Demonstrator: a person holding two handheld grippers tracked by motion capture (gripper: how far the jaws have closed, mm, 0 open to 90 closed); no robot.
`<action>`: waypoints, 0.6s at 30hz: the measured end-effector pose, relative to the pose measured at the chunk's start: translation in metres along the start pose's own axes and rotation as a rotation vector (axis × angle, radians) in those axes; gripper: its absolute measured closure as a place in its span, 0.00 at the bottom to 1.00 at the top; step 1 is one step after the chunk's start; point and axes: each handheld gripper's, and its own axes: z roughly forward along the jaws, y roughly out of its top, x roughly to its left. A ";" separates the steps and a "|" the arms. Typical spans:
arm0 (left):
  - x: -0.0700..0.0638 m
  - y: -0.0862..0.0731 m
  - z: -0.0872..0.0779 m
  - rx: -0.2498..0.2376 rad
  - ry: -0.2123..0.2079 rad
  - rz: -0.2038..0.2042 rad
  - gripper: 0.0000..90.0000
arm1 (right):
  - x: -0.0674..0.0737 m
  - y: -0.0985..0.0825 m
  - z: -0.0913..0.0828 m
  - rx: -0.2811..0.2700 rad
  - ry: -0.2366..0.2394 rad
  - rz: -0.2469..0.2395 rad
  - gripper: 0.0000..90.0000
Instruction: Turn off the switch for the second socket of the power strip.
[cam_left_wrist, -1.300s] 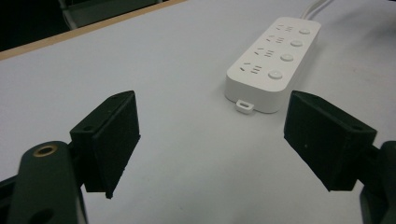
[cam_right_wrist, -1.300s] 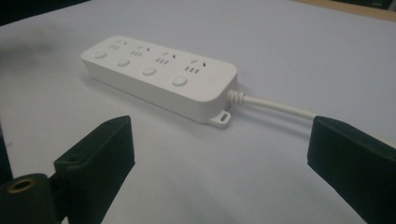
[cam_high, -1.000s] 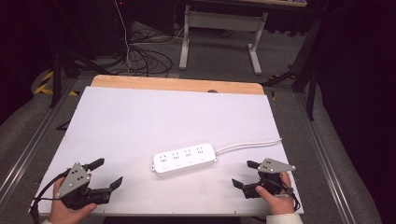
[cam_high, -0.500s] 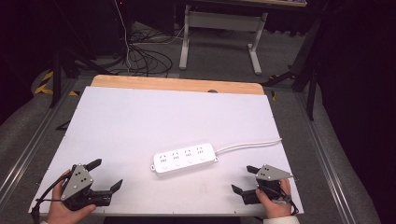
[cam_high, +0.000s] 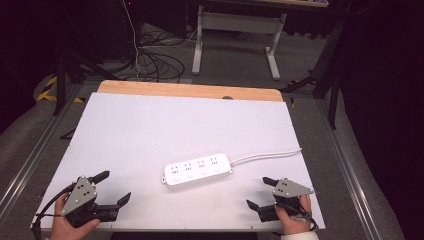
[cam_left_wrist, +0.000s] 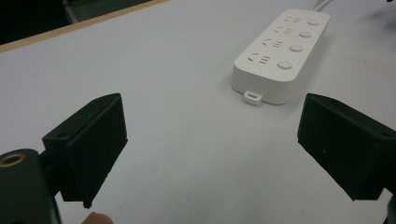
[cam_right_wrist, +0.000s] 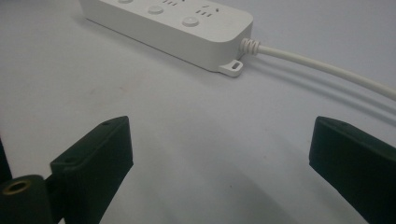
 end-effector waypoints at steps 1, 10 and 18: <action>0.000 0.000 0.000 0.000 -0.003 0.001 0.10 | 0.000 0.000 0.000 0.007 0.009 -0.007 0.06; 0.001 0.000 0.000 0.000 0.007 0.014 0.10 | 0.001 0.001 -0.002 -0.011 0.018 -0.015 0.06; 0.001 -0.001 0.000 0.001 0.015 0.005 0.10 | 0.001 0.000 -0.002 -0.014 0.016 -0.012 0.06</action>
